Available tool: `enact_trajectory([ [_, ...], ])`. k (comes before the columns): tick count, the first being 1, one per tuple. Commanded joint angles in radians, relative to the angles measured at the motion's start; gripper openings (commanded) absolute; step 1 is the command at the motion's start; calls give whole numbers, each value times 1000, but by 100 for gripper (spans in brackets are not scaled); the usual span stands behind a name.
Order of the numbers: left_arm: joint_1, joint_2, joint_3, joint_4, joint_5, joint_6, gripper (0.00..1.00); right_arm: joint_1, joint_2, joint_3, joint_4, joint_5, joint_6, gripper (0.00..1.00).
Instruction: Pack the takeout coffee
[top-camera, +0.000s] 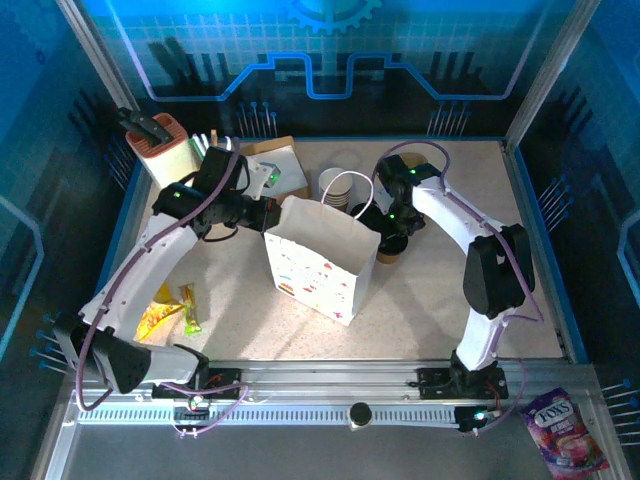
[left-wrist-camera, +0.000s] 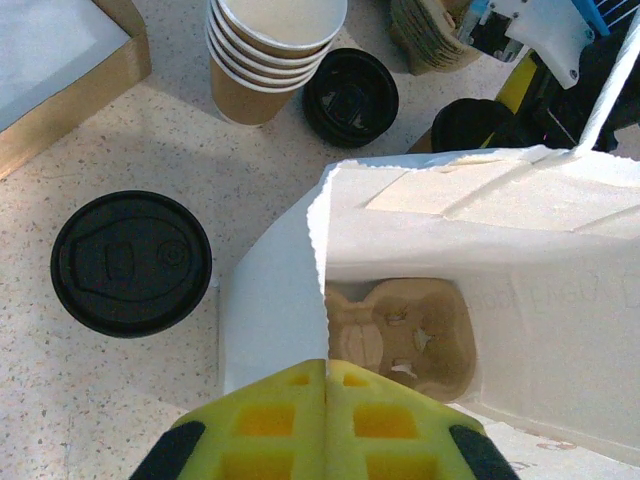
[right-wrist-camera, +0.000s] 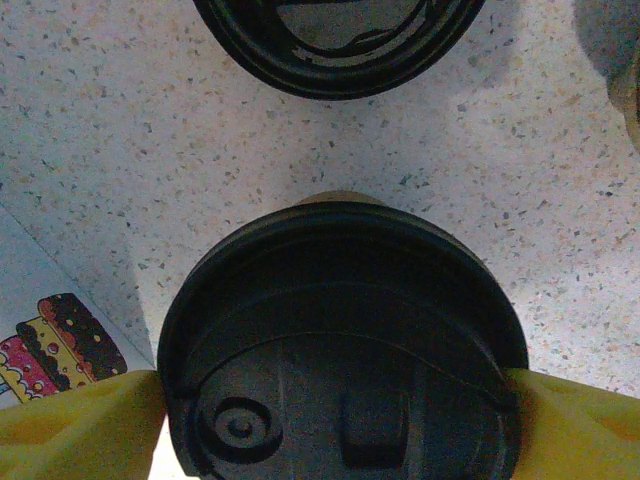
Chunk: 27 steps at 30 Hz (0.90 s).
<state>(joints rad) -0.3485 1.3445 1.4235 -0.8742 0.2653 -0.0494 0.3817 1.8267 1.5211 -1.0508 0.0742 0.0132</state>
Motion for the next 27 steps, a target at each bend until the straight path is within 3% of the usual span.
enact_trajectory([
  [1, 7, -25, -9, 17, 0, 20, 0, 12, 13, 26, -31, -2, -14, 84],
  [27, 7, -31, -20, 26, 5, 20, 0, 11, 37, 20, -42, 26, -18, 79],
])
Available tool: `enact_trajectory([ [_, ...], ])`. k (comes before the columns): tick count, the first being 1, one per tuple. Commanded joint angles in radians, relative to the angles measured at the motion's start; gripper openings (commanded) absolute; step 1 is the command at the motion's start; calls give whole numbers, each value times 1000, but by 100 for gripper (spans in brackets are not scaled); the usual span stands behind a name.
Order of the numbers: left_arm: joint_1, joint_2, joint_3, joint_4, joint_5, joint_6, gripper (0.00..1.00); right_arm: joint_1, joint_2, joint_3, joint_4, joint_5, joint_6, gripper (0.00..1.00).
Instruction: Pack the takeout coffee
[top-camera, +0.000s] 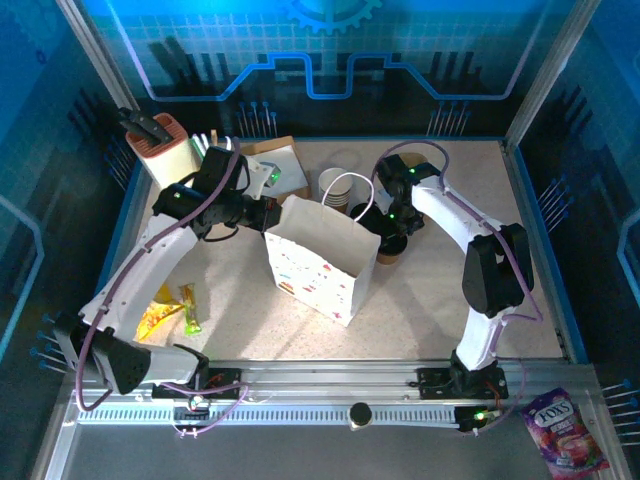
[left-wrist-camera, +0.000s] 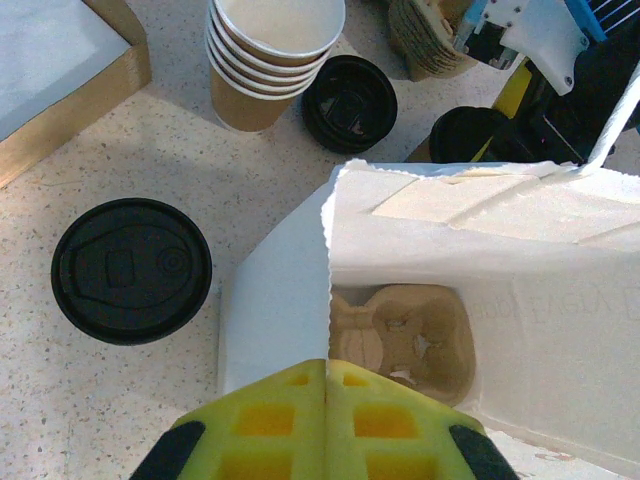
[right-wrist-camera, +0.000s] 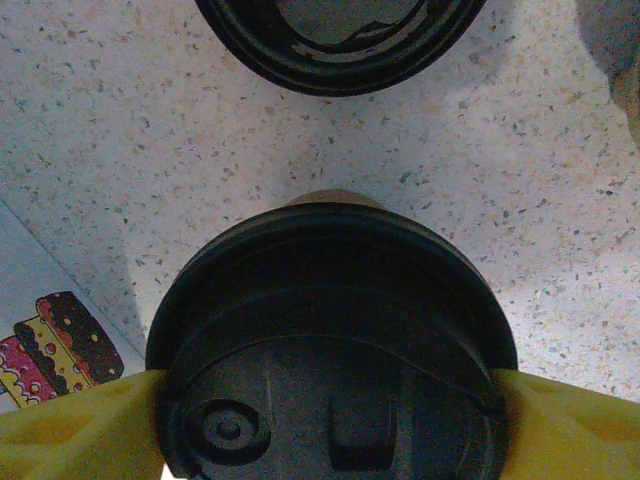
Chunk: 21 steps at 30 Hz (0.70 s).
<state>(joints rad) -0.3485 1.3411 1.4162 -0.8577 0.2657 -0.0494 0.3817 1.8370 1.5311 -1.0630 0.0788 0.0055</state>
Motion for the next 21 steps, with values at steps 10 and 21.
enact_trajectory([
  [10, 8, -29, -17, 13, 7, 19, 0, 12, 28, 7, -27, 29, -12, 75],
  [21, 7, -33, -20, 26, 21, 10, 0, 8, -39, 14, -47, 47, -9, 68],
])
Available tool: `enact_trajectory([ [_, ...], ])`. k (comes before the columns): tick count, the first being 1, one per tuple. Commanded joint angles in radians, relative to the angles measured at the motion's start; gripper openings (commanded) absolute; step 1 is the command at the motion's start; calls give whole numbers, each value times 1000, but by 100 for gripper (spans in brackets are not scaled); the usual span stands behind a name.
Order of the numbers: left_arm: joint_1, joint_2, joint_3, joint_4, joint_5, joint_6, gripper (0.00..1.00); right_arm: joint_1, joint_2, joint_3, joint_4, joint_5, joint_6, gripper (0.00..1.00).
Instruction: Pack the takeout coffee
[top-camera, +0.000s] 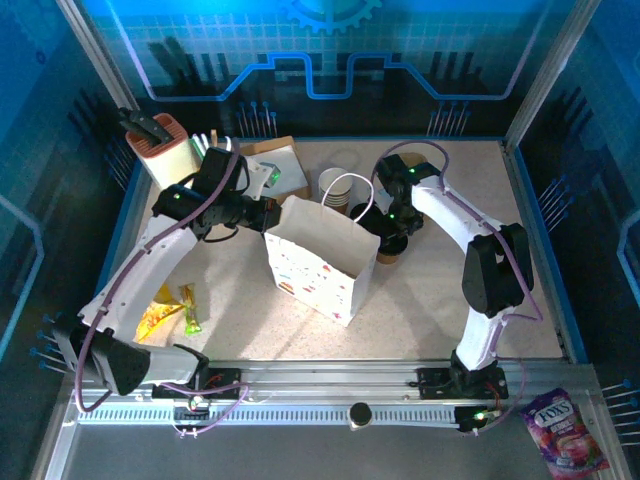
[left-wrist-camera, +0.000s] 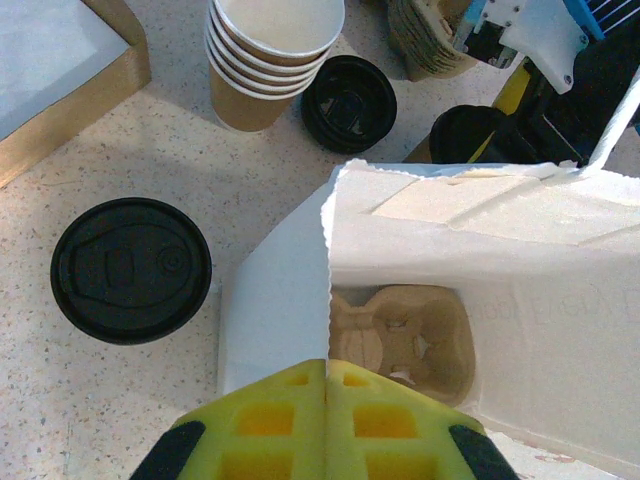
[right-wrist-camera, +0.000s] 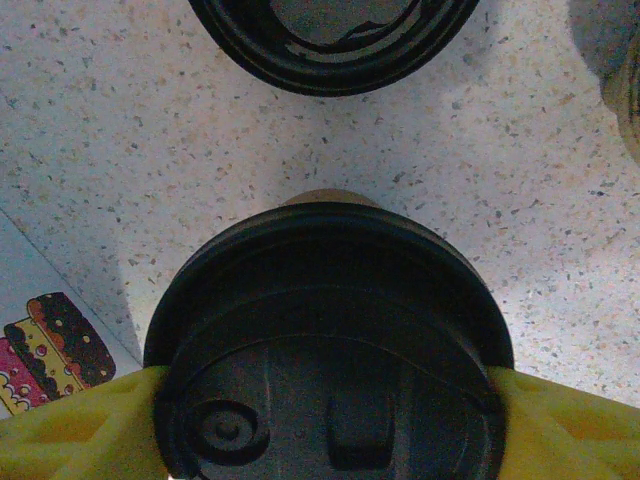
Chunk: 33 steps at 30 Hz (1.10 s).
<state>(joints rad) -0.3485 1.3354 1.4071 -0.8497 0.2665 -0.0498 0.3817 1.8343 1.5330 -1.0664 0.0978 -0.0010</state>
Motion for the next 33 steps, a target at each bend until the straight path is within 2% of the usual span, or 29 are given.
enact_trajectory([
  [1, 8, -28, -13, 20, 26, 9, 0, 5, -52, 12, -48, 33, -1, 68],
  [7, 6, -24, -13, 33, 69, -11, 1, -28, -162, 47, -91, 54, 6, 66],
  [15, -5, -32, -22, 49, 90, -23, 10, -42, -299, 169, -160, 97, 16, 64],
  [19, -5, -41, -25, 51, 70, -19, 21, -40, -347, 241, -192, 98, 22, 63],
  [25, -5, -62, -35, 46, 17, -6, 47, -22, -398, 367, -262, 94, 27, 62],
  [33, -5, -77, -31, 36, -3, 0, 58, 70, -408, 588, -381, 125, 44, 60],
])
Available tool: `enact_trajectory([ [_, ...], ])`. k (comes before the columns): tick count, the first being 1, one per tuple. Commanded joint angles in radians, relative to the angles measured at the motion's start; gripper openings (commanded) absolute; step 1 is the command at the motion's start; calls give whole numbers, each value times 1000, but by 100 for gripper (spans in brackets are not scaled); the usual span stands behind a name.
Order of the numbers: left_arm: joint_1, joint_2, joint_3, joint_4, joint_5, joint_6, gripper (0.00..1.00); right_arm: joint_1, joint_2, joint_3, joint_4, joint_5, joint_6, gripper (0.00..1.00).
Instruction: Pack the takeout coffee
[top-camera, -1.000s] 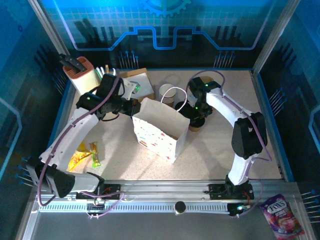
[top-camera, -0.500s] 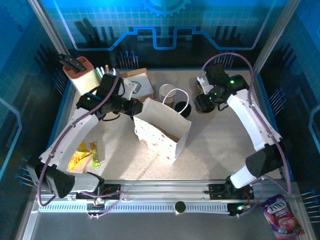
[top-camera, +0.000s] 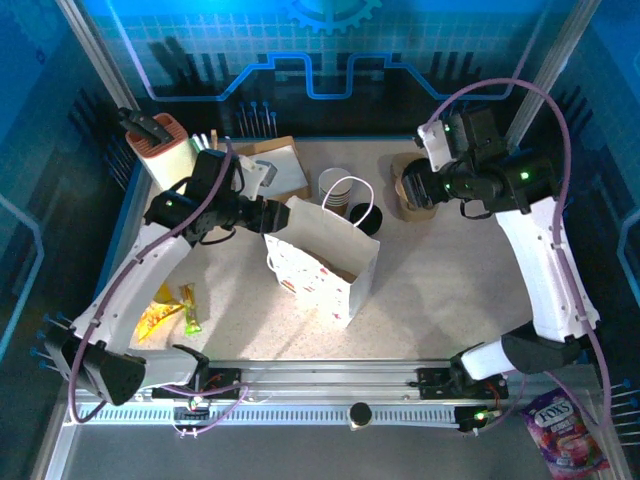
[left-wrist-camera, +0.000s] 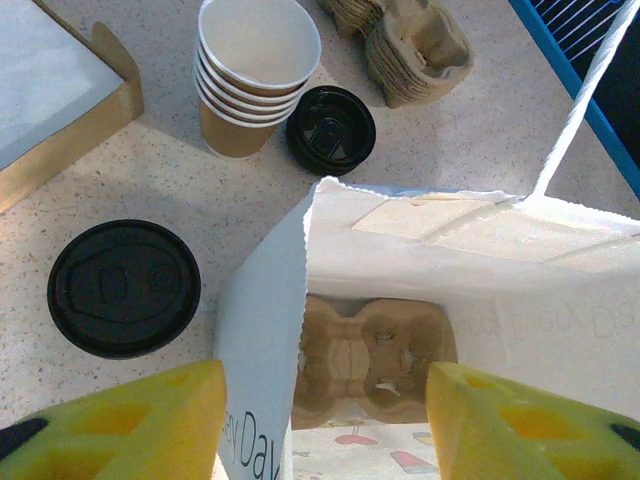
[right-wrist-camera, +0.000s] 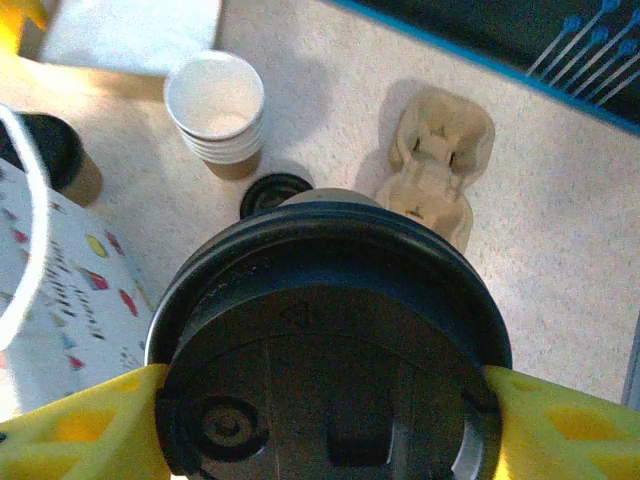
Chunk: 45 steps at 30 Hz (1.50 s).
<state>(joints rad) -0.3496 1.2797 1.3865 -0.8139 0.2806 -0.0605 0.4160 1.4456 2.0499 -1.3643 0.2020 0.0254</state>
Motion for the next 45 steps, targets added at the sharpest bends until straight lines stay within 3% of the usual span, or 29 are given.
enact_trajectory([
  [1, -3, -19, -9, -2, -15, 11, 59, 52, -17, 101, -97, 24, 19, 59],
  [14, -13, 35, 20, -30, 11, 3, 64, 326, 53, 349, -168, 90, 31, 57],
  [22, -21, 53, 25, -30, 12, 7, 55, 465, 131, 323, -145, -15, 24, 56],
  [33, -21, 66, 25, -24, 19, 9, 31, 492, 175, 151, -124, -149, 9, 56],
  [45, -21, 58, 18, -15, 15, 13, 19, 481, 194, 51, -113, -144, 8, 55],
])
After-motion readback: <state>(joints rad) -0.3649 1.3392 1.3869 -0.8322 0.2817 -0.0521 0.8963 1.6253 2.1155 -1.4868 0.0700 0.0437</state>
